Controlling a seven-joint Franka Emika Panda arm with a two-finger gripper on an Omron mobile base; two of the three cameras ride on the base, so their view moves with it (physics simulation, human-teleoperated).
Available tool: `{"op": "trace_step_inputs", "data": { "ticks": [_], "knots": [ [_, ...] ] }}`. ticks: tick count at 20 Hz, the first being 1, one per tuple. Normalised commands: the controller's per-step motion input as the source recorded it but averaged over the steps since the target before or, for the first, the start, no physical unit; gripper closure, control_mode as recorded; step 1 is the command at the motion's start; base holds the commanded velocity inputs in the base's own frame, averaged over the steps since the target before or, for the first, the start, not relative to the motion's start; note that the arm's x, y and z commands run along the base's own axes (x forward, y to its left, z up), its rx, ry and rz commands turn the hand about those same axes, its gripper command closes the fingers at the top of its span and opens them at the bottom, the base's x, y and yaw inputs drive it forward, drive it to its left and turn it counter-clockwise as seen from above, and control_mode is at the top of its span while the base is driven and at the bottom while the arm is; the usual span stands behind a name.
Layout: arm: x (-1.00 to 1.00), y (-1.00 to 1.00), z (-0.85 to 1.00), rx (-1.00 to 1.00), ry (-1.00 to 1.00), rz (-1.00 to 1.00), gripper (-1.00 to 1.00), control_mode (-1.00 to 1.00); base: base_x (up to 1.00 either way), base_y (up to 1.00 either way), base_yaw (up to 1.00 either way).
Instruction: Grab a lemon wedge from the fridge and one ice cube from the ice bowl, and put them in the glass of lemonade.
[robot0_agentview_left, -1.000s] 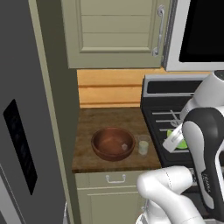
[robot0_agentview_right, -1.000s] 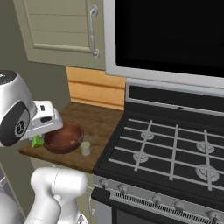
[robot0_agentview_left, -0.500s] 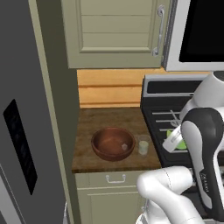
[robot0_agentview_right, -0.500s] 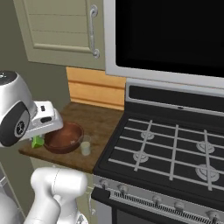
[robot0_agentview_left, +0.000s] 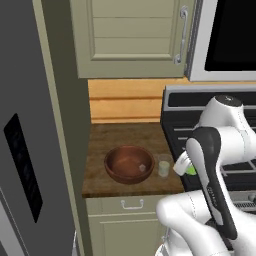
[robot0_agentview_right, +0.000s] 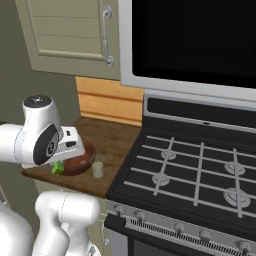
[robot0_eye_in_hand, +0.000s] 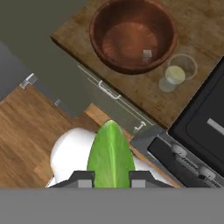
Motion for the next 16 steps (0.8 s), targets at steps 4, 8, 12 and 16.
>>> {"op": "trace_step_inputs", "data": {
  "ticks": [4,8,12,16],
  "knots": [
    [0.87,-0.09,-0.14,0.0,-0.02,-0.07,1.0,-1.0,0.0,0.0,0.0],
    [0.81,0.0,0.18,-0.01,-0.02,-0.11,1.0,-1.0,0.0,0.0,0.0],
    [0.93,-0.22,-0.01,-0.01,-0.02,-0.1,1.0,-1.0,0.0,0.0,0.0],
    [0.33,-0.4,-0.36,-0.02,0.0,-0.04,1.0,-1.0,0.0,0.0,0.0]
  ]
}}
